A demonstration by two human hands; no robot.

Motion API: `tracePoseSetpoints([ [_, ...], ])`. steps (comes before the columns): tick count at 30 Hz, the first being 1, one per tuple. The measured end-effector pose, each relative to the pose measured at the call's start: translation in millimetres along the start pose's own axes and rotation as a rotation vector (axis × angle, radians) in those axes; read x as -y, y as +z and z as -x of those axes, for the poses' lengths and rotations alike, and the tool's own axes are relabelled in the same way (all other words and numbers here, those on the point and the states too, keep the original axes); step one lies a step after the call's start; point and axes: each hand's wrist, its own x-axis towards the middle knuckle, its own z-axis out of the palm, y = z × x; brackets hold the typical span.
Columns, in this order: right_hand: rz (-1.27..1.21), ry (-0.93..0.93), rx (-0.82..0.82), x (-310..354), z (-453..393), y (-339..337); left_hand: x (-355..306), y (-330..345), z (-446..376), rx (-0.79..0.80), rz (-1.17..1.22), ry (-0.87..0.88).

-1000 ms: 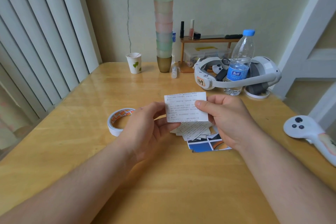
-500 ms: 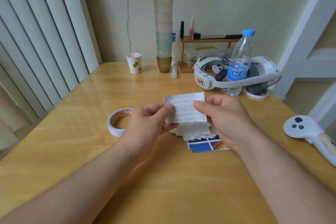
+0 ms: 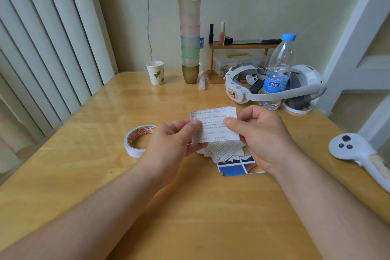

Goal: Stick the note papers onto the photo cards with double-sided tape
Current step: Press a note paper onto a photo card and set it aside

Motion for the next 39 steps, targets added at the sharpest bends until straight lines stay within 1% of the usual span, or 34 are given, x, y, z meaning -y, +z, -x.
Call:
tracePoseSetpoints([
  [7, -0.076, 0.007, -0.003, 4, 0, 0, 0, -1, 0, 0.001, -0.006, -0.003],
  [16, -0.106, 0.028, 0.064, 4, 1, -2, 0, -3, -1, -0.019, -0.003, -0.018],
  [25, -0.116, 0.036, 0.027, 1, -2, -2, 0, -1, -1, -0.007, 0.003, -0.016],
  [30, -0.195, 0.074, 0.132, 3, 5, 2, 1, 1, 1, 0.023, 0.003, -0.007],
  [32, -0.179, 0.083, 0.173, 2, 8, 6, 1, 2, 2, 0.027, 0.004, -0.002],
  [39, -0.147, 0.049, 0.169, -2, 8, 9, 1, 2, 1, 0.034, 0.006, 0.005],
])
